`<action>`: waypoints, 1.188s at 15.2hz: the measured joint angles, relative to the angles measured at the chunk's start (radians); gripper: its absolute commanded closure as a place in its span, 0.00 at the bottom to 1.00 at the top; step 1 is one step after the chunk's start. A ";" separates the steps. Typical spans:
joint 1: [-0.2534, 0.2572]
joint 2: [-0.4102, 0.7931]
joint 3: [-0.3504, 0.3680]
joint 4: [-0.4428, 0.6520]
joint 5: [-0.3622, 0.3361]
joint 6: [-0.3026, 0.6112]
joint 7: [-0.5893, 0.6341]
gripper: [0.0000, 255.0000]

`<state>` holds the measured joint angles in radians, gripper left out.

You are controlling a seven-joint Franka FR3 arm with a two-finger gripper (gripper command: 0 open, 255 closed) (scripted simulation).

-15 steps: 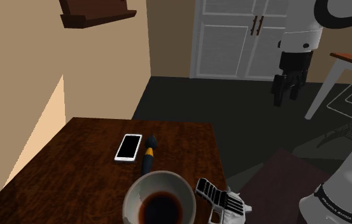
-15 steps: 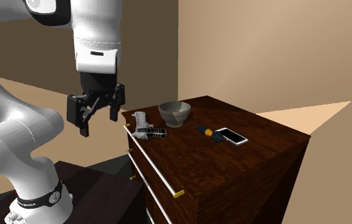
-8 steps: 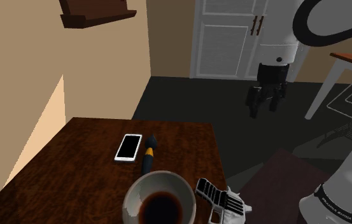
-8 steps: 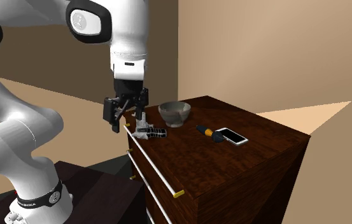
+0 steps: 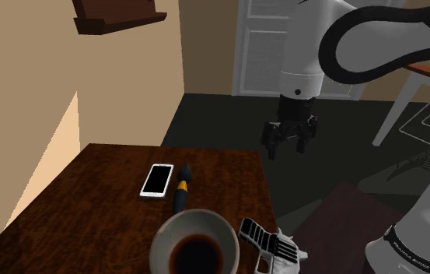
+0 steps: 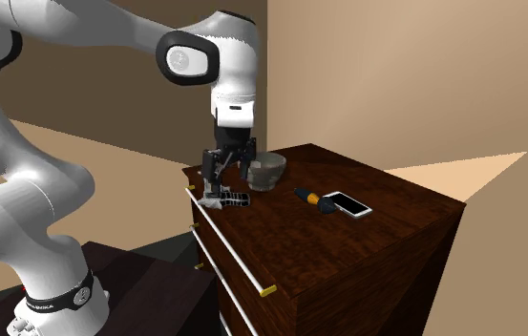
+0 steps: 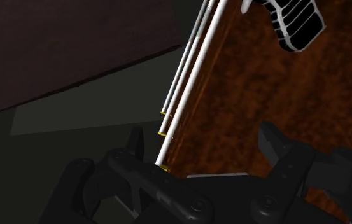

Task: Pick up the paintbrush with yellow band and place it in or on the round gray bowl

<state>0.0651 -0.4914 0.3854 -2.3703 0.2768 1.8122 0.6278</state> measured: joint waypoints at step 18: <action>0.041 0.692 0.255 0.476 -0.342 0.277 0.649 0.00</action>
<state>0.1059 0.2009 0.6401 -1.8948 -0.0652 2.0896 1.2763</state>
